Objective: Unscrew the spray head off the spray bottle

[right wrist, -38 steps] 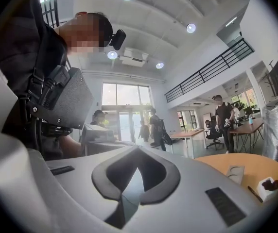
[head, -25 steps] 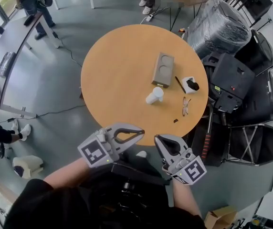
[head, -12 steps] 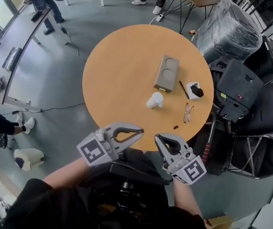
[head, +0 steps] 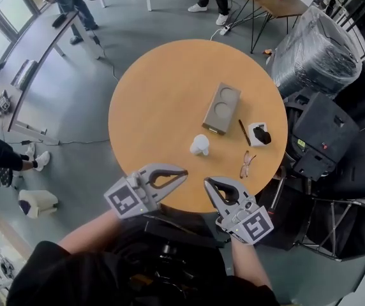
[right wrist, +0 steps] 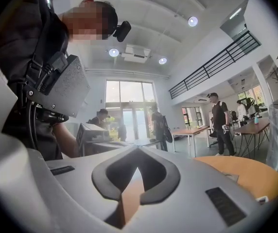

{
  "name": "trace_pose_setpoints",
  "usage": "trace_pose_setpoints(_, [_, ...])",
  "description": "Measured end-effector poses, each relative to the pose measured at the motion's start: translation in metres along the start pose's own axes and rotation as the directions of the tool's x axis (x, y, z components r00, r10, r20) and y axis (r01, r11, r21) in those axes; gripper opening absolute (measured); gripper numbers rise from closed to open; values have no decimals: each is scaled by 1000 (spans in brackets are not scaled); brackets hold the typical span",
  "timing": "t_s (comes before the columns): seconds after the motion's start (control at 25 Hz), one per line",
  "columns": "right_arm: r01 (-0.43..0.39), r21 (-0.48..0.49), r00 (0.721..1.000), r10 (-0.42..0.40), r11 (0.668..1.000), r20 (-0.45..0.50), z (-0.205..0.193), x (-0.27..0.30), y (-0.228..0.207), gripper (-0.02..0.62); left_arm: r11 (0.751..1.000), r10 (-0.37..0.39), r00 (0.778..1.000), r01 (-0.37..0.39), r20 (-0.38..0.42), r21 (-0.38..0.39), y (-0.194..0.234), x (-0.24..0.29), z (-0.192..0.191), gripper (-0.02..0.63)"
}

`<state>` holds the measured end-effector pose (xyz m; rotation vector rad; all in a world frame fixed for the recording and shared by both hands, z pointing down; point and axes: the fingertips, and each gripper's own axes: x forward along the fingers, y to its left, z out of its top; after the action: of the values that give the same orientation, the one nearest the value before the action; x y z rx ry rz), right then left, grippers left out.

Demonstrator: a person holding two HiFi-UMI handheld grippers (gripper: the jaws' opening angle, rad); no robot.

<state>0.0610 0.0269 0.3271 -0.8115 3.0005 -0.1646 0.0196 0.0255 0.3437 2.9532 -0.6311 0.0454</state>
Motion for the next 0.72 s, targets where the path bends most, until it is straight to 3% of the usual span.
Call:
trace_pose_setpoints(0.44, [5,27,1000,-4,1000,-20,-36,-1,-61,-1,994,98,995,-98,-1,44,32,37,-40,6])
trace_pose_setpoints(0.72, [46,32,996,-43,998,-72,-88,30,-81,0,991,130,991,-130,-40,-5,79,37,-108,6])
